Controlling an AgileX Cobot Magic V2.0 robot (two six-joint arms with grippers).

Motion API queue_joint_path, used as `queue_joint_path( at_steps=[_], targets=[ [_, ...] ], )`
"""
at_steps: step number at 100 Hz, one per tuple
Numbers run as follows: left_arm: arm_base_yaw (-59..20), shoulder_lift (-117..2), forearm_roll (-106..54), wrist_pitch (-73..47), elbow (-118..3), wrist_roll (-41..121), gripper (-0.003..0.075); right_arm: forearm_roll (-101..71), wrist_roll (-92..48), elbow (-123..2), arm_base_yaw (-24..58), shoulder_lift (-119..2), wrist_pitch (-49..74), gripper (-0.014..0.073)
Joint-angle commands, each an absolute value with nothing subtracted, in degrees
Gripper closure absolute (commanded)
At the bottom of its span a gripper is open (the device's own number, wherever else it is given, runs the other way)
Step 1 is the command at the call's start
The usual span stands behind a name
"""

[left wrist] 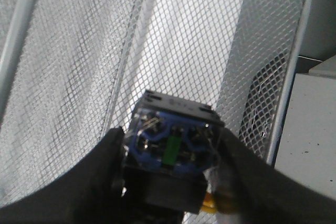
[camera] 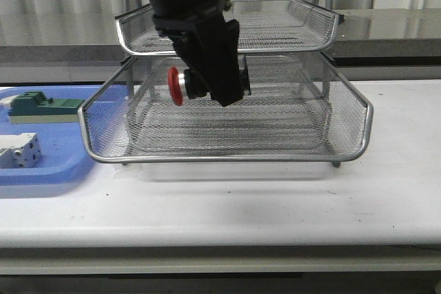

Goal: Place button on rack with both arms
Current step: 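Lower the button onto the pulled-out middle mesh tray and open the left gripper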

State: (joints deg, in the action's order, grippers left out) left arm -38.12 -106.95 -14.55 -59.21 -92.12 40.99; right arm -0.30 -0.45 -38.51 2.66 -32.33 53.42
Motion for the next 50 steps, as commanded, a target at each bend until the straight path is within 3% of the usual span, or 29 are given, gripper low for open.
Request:
queue_joint_path(
  at_steps=[1,21,50],
  targets=[
    [-38.6,-104.2,-15.8,-56.9,-93.9,40.5,0.0597,0.0,-0.5,-40.4,2.7,-32.5,50.4,0.0662],
    [-38.6,-104.2,-15.4,-55.2,-93.9,40.5,0.0348,0.0,-0.5,-40.4,2.7,-32.5,50.4,0.0662],
    [-38.6,-104.2,-15.4,-54.6,-93.9,40.5,0.0318,0.0,-0.5,-40.4,2.7,-32.5,50.4,0.0662]
  ],
)
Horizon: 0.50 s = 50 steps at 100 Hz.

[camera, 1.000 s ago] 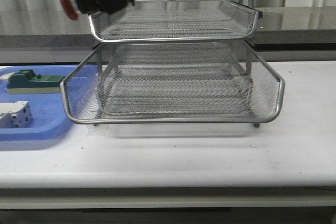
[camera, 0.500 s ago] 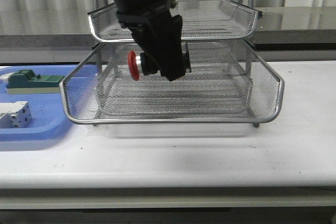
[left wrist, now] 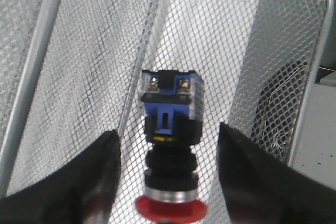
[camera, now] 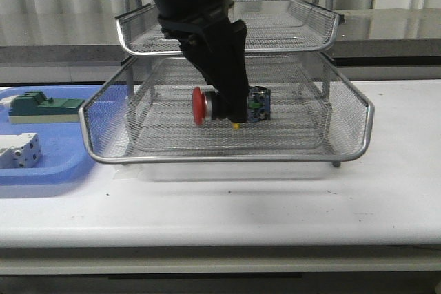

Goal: Place button on rack with both arms
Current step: 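Lower the button onto the pulled-out middle mesh tray and open the left gripper, then raise the left gripper away from the rack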

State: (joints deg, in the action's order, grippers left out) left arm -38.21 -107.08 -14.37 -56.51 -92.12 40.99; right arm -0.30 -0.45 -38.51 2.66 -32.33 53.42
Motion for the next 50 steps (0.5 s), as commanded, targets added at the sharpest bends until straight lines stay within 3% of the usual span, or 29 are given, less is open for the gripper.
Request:
queue_joint_path(
  at_steps=[1,50],
  targets=[
    [-38.6,-104.2,-15.4,-54.6,-93.9,40.5,0.0318,0.0,-0.5,-40.4,2.7,-32.5,50.4,0.0662],
    [-36.4,-99.3,-15.7,-58.9,-95.4,37.3,0.0318,0.0,-0.5,-40.4,2.7,-32.5,50.4,0.0662]
  ],
)
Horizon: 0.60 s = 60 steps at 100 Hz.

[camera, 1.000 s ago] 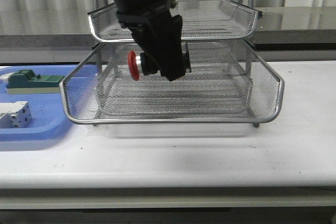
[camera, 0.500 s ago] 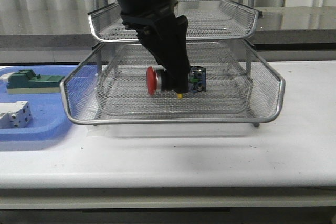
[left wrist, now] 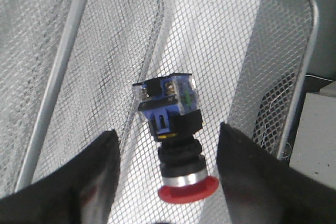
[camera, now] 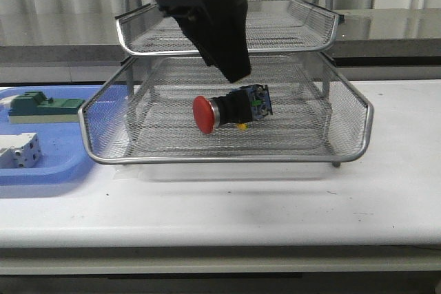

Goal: Place button on rack with both arms
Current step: 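Raise the left gripper away from the rack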

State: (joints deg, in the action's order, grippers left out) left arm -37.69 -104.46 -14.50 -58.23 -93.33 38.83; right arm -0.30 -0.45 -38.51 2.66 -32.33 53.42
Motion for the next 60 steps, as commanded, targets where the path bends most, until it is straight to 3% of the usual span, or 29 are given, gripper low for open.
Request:
queue_joint_path(
  at_steps=[1,33,60],
  targets=[
    [-36.3,-99.0,-15.7,-59.1,-95.4,37.3,0.0318,0.0,-0.5,-40.4,2.7,-32.5,50.4,0.0662],
    [-22.3,-92.6,-16.2,-66.8,-95.0,34.4,0.0321,0.0,-0.5,-40.4,2.7,-32.5,50.4,0.0662],
    [-9.7,-85.2,-18.6,-66.6,-89.9,34.4,0.0321,0.0,-0.5,-40.4,2.7,-32.5,50.4,0.0662]
  ],
)
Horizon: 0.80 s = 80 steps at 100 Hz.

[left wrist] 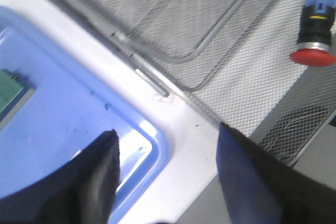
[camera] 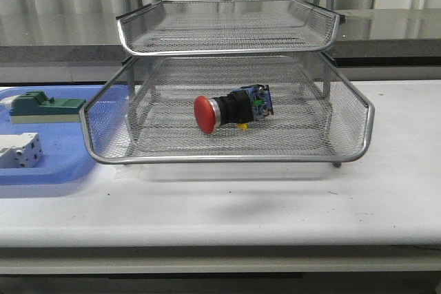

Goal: Place button on rack with both arms
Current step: 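Raise the left gripper away from the rack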

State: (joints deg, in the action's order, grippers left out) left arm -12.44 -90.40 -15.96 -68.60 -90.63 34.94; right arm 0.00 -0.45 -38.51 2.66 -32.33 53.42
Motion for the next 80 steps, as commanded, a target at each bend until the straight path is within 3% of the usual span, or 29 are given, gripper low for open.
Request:
queue_joint_path(
  at_steps=[1,32,80],
  targets=[
    [-9.1,-85.0,-18.6,-66.3,-89.6,34.4,0.0321,0.0,-0.5,-40.4,2.7,-32.5,50.4,0.0662],
    [-2.1,-67.9,-21.1,-52.2,-69.5,34.4,0.0321,0.0,-0.5,-40.4,2.7,-32.5,50.4,0.0662],
    [-2.0,-35.6,-30.0,-21.9,-34.2,34.4,0.0321,0.0,-0.5,-40.4,2.7,-32.5,50.4,0.0662]
  ],
)
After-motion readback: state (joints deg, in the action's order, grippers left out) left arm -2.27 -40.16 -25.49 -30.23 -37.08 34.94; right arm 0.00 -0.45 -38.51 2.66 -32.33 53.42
